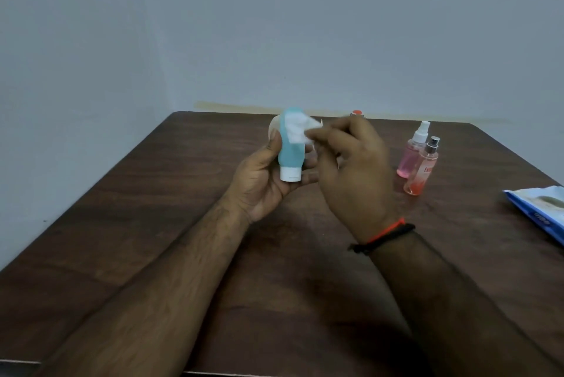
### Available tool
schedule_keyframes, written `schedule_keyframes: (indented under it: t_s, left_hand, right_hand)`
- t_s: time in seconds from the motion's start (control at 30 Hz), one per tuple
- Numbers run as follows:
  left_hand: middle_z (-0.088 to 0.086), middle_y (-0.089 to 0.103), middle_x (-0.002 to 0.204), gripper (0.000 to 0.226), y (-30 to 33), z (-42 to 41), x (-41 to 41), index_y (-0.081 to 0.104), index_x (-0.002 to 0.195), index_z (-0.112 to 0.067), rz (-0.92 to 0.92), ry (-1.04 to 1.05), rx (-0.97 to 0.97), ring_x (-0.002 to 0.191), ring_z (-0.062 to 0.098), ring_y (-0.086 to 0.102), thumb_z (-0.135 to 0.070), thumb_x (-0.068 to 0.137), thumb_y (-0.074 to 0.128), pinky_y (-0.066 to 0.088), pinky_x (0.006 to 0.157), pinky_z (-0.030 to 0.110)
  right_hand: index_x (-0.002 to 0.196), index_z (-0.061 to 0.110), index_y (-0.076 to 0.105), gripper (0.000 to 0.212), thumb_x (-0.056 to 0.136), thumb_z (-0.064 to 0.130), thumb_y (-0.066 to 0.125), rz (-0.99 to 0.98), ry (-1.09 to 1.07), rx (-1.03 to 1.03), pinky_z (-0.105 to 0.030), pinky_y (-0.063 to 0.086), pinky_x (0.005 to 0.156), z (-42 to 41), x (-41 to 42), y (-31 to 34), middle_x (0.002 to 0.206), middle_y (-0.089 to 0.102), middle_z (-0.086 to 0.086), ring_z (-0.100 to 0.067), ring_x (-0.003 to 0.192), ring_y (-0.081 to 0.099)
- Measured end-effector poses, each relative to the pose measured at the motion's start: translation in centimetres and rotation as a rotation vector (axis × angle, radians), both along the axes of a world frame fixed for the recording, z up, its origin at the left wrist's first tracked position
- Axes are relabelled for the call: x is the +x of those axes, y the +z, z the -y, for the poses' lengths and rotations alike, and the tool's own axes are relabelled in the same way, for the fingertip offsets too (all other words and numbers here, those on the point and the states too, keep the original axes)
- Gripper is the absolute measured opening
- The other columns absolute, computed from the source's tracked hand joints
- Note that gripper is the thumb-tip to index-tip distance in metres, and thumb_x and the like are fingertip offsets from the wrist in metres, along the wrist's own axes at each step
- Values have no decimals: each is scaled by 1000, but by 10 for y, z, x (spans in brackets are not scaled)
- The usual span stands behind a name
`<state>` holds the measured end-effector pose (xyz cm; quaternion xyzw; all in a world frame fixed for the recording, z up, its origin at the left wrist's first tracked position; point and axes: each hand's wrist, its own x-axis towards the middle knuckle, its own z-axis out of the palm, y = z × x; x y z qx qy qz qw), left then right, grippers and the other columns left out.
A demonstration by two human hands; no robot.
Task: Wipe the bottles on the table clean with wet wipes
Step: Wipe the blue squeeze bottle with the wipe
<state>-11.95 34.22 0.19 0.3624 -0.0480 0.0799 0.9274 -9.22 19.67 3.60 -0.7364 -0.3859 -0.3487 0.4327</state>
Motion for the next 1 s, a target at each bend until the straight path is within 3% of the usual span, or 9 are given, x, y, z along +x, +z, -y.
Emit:
schedule_keyframes:
  t_s: [0.13,0.23,0.33,0.43,0.57,0.67,0.77,0.87,1.0]
  left_hand:
    - [13,66,123,42,-6,-2,1,60,129,-8,28,-47,-29,110,26,66,-30,102,36,57,90,44]
    - [13,72,114,42,-4,0,0,72,115,-6,39,-36,-53,101,23,71,-23,98,37,59,85,38]
    - [15,72,105,39,-6,-4,2,63,120,0,-8,34,-61,90,22,72,-13,94,38,61,79,30]
    - [20,65,115,42,-3,-5,3,60,127,0,-83,66,-9,97,26,66,-26,99,41,58,84,33]
    - [22,55,139,59,-2,-5,4,41,145,0,-35,94,0,116,28,60,-28,94,49,44,108,39]
    - [16,66,125,48,-3,-4,4,47,141,-4,-8,105,74,109,24,66,-29,100,44,43,108,40]
    - [16,60,130,46,-3,-2,3,48,141,-4,10,112,143,117,26,59,-30,103,41,37,112,46]
    - [17,58,131,46,-2,-1,1,52,138,-6,7,143,241,117,28,56,-29,98,51,40,109,51]
    - [19,60,128,49,-2,0,-1,51,138,-1,-38,192,407,112,30,59,-23,95,55,53,95,45]
  right_hand:
    - [103,5,75,24,85,1,60,9,-31,-15,-42,54,74,-25,12,11,94,61,-11,-29,89,60]
    - [100,3,76,24,84,5,58,19,-13,-74,-36,53,74,-30,6,3,90,60,-11,-30,86,60]
    - [97,7,76,22,82,8,59,34,28,-159,-31,49,68,-21,-5,-16,84,58,-8,-27,80,58]
    - [92,8,78,16,83,7,64,-17,57,-248,-30,52,69,-8,-8,-29,83,59,-5,-23,78,58]
    - [96,9,77,18,85,6,63,-40,-9,-40,-18,46,70,3,0,-6,88,61,-4,-11,77,55]
    - [97,8,77,19,85,2,64,-54,-54,59,-3,38,72,-3,12,20,91,61,-4,-6,79,52]
    - [101,9,77,22,86,3,62,-106,-27,-13,-9,40,75,-16,18,25,94,61,-4,-9,83,54]
    - [105,11,76,24,86,4,64,-142,-2,-66,-14,43,78,-20,19,18,95,57,3,-6,87,52]
    - [101,9,77,21,84,3,67,-108,-29,-74,1,34,73,-12,20,10,90,56,4,-6,83,50]
